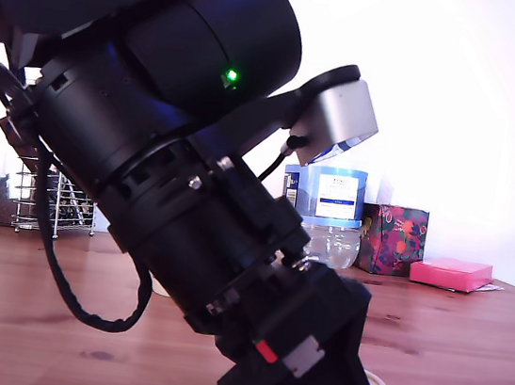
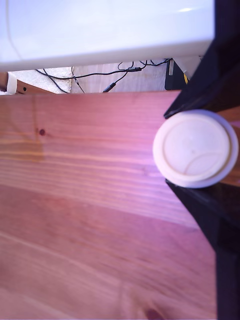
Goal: Pick up the coffee capsules from the table one by one and drop them inside the nearest coffee cup
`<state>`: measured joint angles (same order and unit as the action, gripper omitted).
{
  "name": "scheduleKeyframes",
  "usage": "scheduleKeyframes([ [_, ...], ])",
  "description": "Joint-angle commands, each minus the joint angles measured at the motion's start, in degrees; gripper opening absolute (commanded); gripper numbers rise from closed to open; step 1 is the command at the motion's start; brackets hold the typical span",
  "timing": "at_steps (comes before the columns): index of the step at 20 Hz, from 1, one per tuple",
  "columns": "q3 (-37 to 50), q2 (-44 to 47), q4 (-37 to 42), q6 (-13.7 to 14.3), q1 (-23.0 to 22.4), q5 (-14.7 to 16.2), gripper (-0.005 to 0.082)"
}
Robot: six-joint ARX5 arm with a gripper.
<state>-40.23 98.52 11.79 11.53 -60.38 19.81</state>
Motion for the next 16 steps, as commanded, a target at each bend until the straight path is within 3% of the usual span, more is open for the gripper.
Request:
scheduleKeyframes([
  [1,-0.13,0.81,0.37,0.48,-0.33,0.26,0.0281],
  [6,-3.13,-0.15,-1.92,0.55,-0.09,0.07,0.0281],
  [10,-6.95,-3.41,-6.67,0.98,1.11,-2.75,0.0281],
  [16,-10.8,-9.99,-14.43,5.55,8.59,-9.2,0.0281],
])
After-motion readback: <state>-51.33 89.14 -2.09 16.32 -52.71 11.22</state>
